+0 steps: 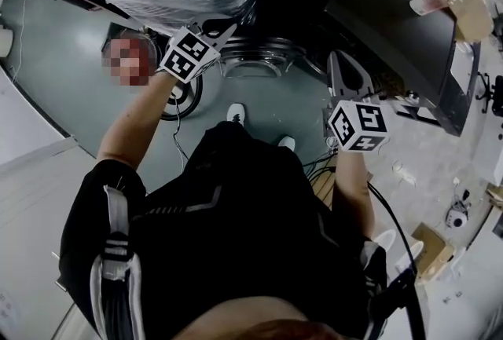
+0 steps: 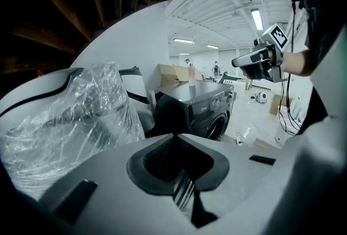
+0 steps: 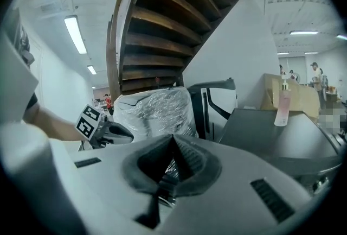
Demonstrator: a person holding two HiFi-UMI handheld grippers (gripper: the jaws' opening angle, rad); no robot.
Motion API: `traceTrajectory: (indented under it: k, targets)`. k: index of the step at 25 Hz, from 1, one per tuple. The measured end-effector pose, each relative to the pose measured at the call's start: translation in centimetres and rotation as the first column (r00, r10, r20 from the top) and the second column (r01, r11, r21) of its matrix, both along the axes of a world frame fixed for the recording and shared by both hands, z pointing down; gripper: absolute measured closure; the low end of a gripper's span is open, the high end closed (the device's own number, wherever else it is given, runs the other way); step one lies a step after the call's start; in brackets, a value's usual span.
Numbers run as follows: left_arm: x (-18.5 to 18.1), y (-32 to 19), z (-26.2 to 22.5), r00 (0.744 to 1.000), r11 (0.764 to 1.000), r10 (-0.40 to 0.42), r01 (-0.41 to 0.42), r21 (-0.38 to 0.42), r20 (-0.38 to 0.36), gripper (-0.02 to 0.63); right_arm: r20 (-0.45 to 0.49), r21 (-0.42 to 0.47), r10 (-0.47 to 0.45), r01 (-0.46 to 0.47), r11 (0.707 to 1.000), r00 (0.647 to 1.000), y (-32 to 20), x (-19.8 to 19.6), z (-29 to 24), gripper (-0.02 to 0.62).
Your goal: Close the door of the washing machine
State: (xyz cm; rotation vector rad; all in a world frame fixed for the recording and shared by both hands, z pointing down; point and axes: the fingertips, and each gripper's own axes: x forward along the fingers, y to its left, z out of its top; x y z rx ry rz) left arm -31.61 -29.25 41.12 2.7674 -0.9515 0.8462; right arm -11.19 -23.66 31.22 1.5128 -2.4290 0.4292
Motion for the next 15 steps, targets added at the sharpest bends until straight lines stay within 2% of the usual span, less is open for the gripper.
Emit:
traceTrajectory:
  k: [4,7,11,15]
  targets:
    - [-0.7,-0.5,4.3,0.998,0.997,0.053,-0.051,-0.063,0.038,0.598,-0.003,-0.05,-0.009,0.009,0.999,1.0,0.3,-2.3,2.9,0.591]
    - [-1.3,-0.8,7.7,0.993,0.989,0.092,-0.083,-0.122,0.068,0.545,0.004,-0.092,-0.001,0.001,0.996,1.0,0.4,-3.7,5.2,0.591]
    - [-2.0,-1.2,11.7,0.98,0.977,0.149,-0.125,-0.17,0.133,0.532,0.003,-0.177,-0.019,0.019,0.984,1.0,1.2,-5.5,8.6,0.591]
    - [-2.7,-1.2,16.4,0.961,0.955,0.213,-0.166,-0.245,0.178,0.474,0.003,-0.253,-0.035,0.034,0.967,0.999,2.5,-7.0,11.3,0.591]
